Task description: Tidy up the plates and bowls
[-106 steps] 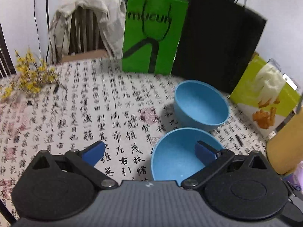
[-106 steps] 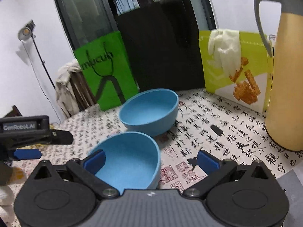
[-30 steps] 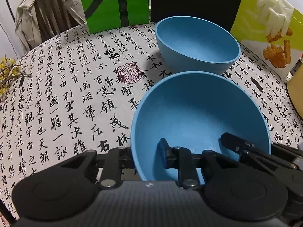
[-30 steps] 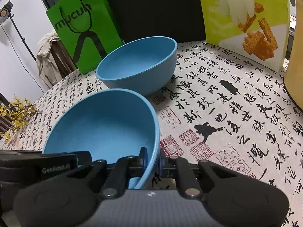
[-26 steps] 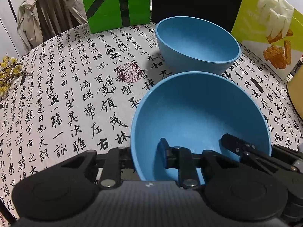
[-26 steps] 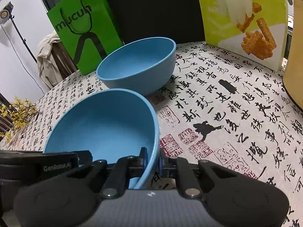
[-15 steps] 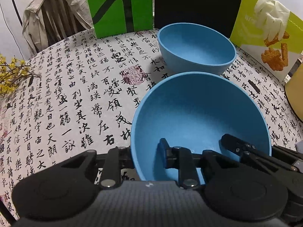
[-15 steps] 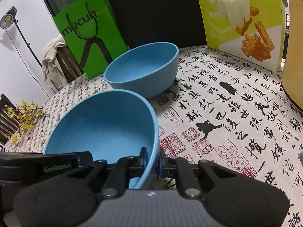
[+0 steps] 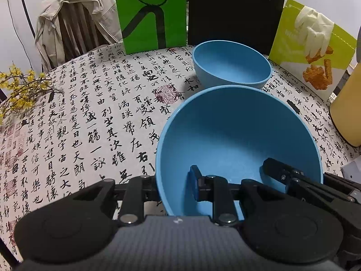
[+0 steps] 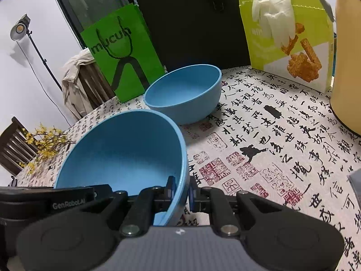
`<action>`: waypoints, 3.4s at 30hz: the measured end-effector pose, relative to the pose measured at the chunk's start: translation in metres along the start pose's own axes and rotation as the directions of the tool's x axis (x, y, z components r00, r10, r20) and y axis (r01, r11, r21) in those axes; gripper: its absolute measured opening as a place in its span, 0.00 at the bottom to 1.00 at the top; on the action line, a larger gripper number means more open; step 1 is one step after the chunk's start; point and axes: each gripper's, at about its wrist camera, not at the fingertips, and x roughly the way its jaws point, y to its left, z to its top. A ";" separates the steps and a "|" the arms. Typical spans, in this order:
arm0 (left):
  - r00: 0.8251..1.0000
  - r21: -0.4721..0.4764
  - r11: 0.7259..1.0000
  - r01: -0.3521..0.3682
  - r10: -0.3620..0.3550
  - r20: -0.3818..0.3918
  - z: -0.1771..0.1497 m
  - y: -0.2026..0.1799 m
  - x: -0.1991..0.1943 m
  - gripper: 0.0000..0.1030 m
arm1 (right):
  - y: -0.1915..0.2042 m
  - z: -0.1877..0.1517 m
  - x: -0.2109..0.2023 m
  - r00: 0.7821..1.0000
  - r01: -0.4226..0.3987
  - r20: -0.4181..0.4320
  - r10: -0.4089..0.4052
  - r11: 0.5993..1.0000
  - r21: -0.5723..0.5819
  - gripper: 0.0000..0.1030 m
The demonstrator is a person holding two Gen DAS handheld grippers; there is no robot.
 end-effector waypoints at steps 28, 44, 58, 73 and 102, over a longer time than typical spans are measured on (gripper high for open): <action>0.996 -0.025 0.999 -0.020 0.022 0.087 -0.056 0.004 -0.073 0.23 | 0.015 -0.040 -0.069 0.996 -0.057 0.065 0.057 0.998 -0.007 0.11; 0.992 -0.072 0.996 -0.044 0.052 0.119 -0.093 0.021 -0.108 0.23 | 0.035 -0.065 -0.099 0.992 -0.099 0.075 0.102 0.994 -0.037 0.11; 0.986 -0.172 0.982 -0.076 0.099 0.133 -0.117 0.059 -0.129 0.23 | 0.067 -0.081 -0.099 0.984 -0.168 0.045 0.173 0.982 -0.090 0.11; 0.976 -0.225 0.969 -0.099 0.138 0.169 -0.137 0.087 -0.159 0.23 | 0.104 -0.097 -0.111 0.975 -0.211 0.033 0.218 0.967 -0.141 0.11; 0.963 -0.311 0.945 -0.095 0.167 0.211 -0.194 0.147 -0.201 0.23 | 0.169 -0.139 -0.137 0.960 -0.266 0.020 0.278 0.935 -0.235 0.11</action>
